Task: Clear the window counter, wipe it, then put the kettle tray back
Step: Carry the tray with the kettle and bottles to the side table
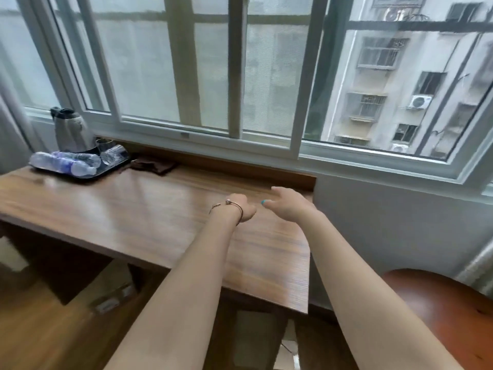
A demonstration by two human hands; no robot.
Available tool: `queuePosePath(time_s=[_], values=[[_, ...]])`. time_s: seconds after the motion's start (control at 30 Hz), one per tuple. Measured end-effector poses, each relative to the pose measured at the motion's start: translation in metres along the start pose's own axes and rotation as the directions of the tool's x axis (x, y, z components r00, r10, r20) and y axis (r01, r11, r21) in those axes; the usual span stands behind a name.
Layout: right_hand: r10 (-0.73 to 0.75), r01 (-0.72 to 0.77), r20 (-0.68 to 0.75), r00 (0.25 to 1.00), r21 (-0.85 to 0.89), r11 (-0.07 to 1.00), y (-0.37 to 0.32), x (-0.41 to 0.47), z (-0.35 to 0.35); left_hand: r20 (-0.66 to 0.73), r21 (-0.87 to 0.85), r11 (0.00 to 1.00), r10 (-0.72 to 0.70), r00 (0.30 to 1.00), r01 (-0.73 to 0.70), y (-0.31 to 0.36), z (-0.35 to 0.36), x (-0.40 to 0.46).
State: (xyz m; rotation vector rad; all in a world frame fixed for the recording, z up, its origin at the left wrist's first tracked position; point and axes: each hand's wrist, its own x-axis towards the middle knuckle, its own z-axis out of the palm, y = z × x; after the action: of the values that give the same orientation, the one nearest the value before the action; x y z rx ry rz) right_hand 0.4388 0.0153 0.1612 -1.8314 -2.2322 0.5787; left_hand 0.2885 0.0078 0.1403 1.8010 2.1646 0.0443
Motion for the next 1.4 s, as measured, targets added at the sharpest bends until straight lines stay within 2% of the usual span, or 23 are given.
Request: queuePosePath(time_s=[0.2,0.37,0.67,0.87,1.0,1.13,1.27,1.4], values=[[-0.179,0.185,0.095,0.979,-0.052,0.981,-0.099,0.036,0.048,-0.067,-0.041,0.974,-0.224,0.972,0.222,-0.100,-0.030,-0.005],[-0.293,0.305,0.156,0.943,-0.062,0.950,-0.159,0.055,0.077,-0.124,-0.100,0.949,-0.312,0.942,0.301,-0.153,-0.036,-0.008],[-0.448,0.459,0.213,0.868,-0.002,0.889,-0.243,0.099,0.128,-0.115,-0.147,0.858,-0.509,0.853,0.493,-0.246,-0.043,-0.002],[-0.486,0.505,0.298,0.821,0.018,0.863,-0.296,0.149,0.166,-0.086,-0.251,0.818,-0.552,0.830,0.518,-0.305,-0.060,0.028],[-0.519,0.543,0.318,0.794,0.016,0.840,-0.339,0.185,0.187,-0.131,-0.306,0.761,-0.628,0.767,0.571,-0.354,-0.070,0.043],[-0.548,0.585,0.348,0.761,-0.003,0.811,-0.378,0.206,0.212,-0.097,-0.336,0.714,-0.675,0.732,0.614,-0.400,-0.078,0.048],[-0.576,0.625,0.369,0.730,-0.019,0.780,-0.414,0.220,0.238,-0.108,-0.339,0.713,-0.677,0.728,0.613,-0.441,-0.085,0.058],[-0.556,0.602,0.360,0.749,-0.020,0.798,-0.452,0.235,0.261,-0.124,-0.332,0.734,-0.657,0.744,0.593,-0.493,-0.092,0.078]])
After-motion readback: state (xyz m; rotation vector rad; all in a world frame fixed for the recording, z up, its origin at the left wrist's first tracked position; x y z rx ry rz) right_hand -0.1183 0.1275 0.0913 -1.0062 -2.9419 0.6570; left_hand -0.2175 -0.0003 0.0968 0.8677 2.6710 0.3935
